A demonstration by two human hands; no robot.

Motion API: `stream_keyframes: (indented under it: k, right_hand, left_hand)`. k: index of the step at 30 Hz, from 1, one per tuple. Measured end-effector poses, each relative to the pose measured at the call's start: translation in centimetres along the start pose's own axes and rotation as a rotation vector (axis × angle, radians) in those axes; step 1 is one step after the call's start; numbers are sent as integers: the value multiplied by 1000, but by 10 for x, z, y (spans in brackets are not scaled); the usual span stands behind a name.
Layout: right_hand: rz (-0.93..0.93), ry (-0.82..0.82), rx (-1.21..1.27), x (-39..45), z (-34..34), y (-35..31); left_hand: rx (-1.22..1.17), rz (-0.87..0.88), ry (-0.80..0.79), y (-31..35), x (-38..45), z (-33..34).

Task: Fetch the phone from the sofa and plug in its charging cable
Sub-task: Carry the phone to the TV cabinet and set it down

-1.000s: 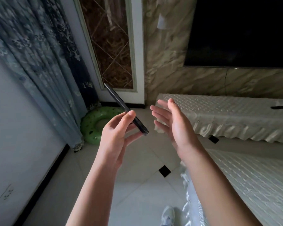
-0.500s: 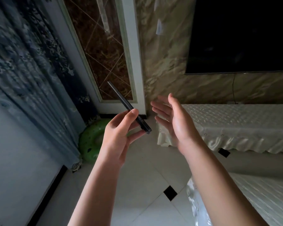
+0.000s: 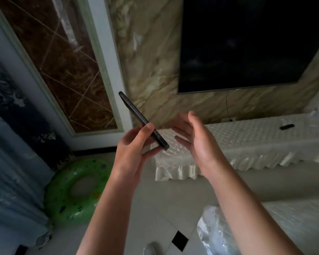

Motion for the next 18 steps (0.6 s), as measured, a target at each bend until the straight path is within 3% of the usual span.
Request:
stream_keyframes:
  k: [9,18]
  right_hand:
    - [-60,176,-64,94,30,-13]
    - [-41,286,-57,149,5,-4]
  left_hand:
    - [24,-72,-182,24,129,-7]
    - [40,-141,-294,10,198,14]
Point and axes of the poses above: each hand's wrist, its own x-axis towards the middle knuckle, its own z-axis out of the palm, y = z × x, the point moved 1 cm from there along x, towards the middle knuckle, and after that the axes turned 5 degrees about -z, right-handed, at the moved point
